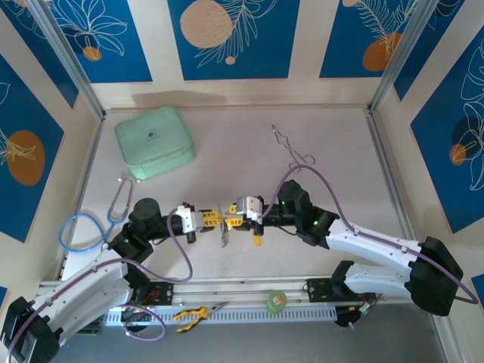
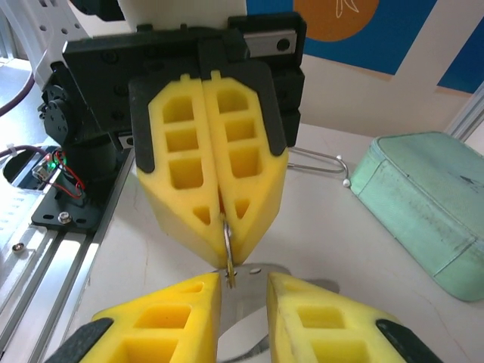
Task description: Put the keys on the keyring
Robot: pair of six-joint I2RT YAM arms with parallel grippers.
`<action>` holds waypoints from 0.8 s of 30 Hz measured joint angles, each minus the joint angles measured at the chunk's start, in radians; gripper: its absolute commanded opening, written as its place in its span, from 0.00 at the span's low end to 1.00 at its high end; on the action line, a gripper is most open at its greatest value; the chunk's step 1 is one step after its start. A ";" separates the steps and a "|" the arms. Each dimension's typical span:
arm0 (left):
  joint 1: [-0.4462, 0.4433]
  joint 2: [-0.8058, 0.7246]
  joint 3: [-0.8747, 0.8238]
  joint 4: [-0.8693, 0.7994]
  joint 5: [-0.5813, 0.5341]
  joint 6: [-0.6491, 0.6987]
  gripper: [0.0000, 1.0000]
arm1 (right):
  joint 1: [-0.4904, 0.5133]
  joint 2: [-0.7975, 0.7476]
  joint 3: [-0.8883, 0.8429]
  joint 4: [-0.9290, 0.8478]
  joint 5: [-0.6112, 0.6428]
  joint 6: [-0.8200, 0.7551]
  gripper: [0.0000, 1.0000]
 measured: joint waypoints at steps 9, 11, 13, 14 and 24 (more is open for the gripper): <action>0.001 0.000 -0.003 0.005 -0.002 -0.004 0.00 | 0.008 0.011 0.014 -0.008 -0.008 -0.014 0.00; 0.002 0.000 -0.003 0.005 -0.005 -0.012 0.00 | 0.008 0.014 0.023 -0.021 -0.007 -0.022 0.00; 0.002 0.000 -0.003 0.002 -0.008 -0.016 0.04 | 0.009 0.016 0.034 -0.040 -0.007 -0.024 0.00; 0.002 0.000 -0.002 -0.003 -0.010 -0.016 0.06 | 0.009 0.019 0.040 -0.050 -0.007 -0.026 0.00; 0.002 0.021 0.015 -0.075 -0.017 -0.014 0.10 | 0.027 0.054 0.116 -0.209 0.023 -0.076 0.00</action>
